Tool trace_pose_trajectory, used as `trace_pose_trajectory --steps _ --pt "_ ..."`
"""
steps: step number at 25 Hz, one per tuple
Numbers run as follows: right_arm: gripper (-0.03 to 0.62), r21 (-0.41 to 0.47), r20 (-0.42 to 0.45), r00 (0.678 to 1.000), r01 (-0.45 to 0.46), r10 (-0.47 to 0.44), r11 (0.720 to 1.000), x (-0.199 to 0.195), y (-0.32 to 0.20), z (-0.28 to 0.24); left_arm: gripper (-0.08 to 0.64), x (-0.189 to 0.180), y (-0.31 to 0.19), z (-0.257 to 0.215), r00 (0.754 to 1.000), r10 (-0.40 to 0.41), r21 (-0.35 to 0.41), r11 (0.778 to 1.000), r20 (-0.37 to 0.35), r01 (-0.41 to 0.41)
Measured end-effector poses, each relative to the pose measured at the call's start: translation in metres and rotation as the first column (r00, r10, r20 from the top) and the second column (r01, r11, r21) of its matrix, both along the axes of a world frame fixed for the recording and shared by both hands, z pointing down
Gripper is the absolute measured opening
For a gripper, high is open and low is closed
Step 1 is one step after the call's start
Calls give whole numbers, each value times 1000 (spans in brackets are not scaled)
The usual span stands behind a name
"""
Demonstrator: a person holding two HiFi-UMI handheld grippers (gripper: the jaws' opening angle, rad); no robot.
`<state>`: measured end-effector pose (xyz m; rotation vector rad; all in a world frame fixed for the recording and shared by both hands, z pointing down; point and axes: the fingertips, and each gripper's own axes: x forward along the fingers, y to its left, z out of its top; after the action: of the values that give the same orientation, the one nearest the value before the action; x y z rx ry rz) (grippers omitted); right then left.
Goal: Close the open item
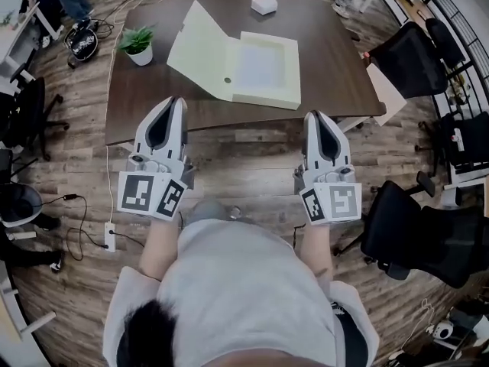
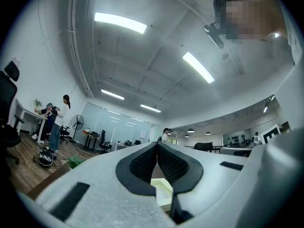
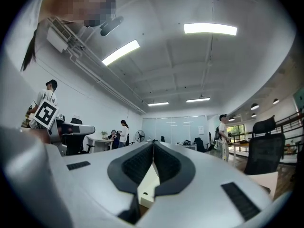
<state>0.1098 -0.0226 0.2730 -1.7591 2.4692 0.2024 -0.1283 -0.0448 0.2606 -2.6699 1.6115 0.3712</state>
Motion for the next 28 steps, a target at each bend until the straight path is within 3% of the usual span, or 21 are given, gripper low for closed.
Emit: trace_pose_trajectory --steps 10,22,28 --pt "14 -58 34 999 25 -23 998 2 -43 22 9 -2 -47 23 999 -40 -85 996 5 41" --pt "14 -59 18 999 49 -48 997 -18 -122 18 12 -40 -139 47 992 -119 -163 979 38 124" --pt "14 -70 -3 999 41 -42 997 -25 -156 18 105 -63 -184 74 988 -150 -227 961 44 156"
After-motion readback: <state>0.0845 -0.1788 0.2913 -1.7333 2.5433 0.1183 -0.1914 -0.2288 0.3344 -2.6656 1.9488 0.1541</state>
